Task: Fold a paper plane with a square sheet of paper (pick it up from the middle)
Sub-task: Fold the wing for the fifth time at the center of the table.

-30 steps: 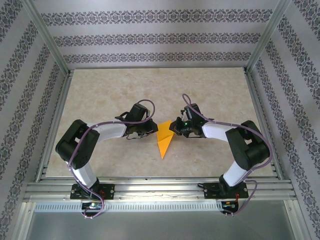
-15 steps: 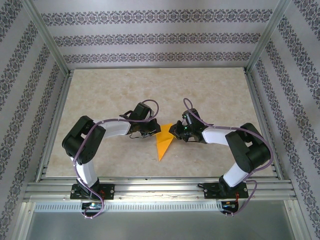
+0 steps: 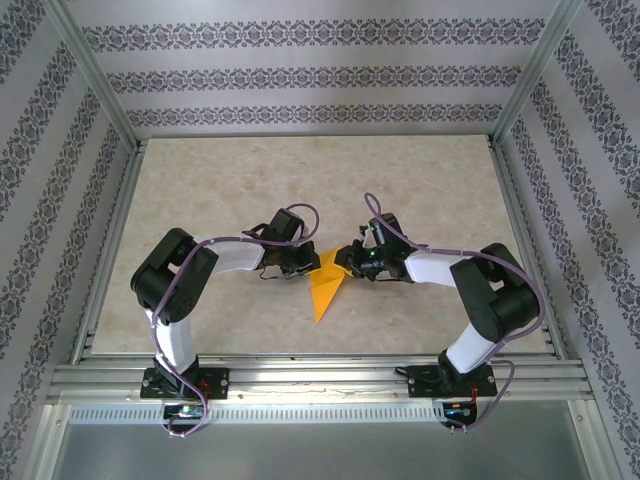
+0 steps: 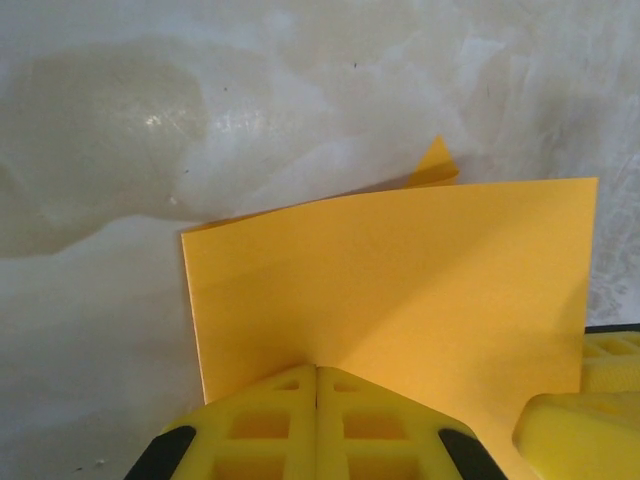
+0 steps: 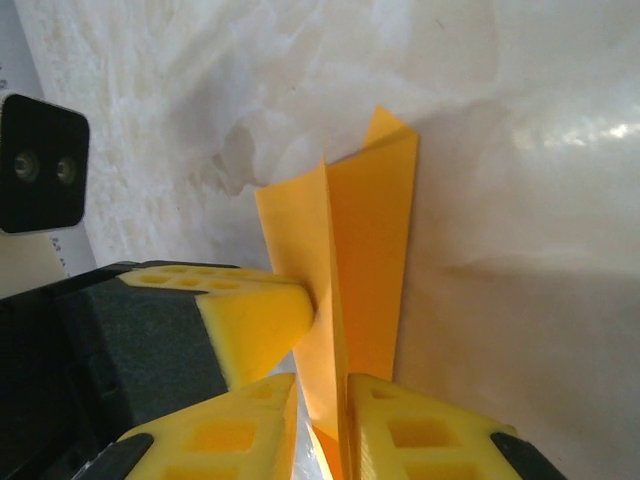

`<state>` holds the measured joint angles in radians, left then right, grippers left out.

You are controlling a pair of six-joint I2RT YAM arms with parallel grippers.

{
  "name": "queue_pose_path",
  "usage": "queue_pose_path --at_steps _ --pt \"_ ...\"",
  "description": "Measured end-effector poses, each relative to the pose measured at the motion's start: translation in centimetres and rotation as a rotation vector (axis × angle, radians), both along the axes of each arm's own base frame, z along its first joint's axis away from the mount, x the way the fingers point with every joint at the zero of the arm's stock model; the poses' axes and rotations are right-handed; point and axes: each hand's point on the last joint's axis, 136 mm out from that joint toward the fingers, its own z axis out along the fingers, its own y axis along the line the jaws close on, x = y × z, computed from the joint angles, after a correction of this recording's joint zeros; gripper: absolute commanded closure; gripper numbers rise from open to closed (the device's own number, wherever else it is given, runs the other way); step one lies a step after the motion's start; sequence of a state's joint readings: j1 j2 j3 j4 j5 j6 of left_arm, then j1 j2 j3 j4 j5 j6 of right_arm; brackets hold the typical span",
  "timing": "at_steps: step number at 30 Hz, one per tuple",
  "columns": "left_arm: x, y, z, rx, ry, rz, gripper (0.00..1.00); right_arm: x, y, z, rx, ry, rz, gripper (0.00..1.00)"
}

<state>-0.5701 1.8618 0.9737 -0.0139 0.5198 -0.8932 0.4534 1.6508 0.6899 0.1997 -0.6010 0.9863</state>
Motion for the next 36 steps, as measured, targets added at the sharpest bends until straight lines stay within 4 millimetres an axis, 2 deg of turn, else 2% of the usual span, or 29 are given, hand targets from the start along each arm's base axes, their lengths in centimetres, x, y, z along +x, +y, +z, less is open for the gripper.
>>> queue_pose_path --at_steps 7,12,19,22,33,36 --pt "-0.2 0.1 -0.4 0.003 0.001 -0.006 0.97 1.0 0.2 0.1 0.014 -0.004 0.065 0.83" --pt "-0.2 0.1 -0.4 0.002 -0.001 -0.006 0.97 0.6 0.4 -0.7 0.008 0.024 0.102 0.84" --pt "-0.1 0.0 -0.4 -0.009 -0.014 -0.006 0.96 0.3 0.4 -0.8 0.006 0.025 0.120 1.00" --pt "0.0 0.0 -0.4 -0.016 -0.027 -0.006 0.95 0.2 0.4 -0.8 0.004 0.026 0.122 1.00" --pt "0.1 0.5 0.4 -0.025 -0.086 0.017 0.77 0.3 -0.2 -0.9 -0.009 0.044 0.057 1.00" --pt "-0.2 0.7 0.9 -0.046 -0.117 0.024 0.76 0.4 -0.7 -0.7 -0.012 0.048 0.002 1.00"
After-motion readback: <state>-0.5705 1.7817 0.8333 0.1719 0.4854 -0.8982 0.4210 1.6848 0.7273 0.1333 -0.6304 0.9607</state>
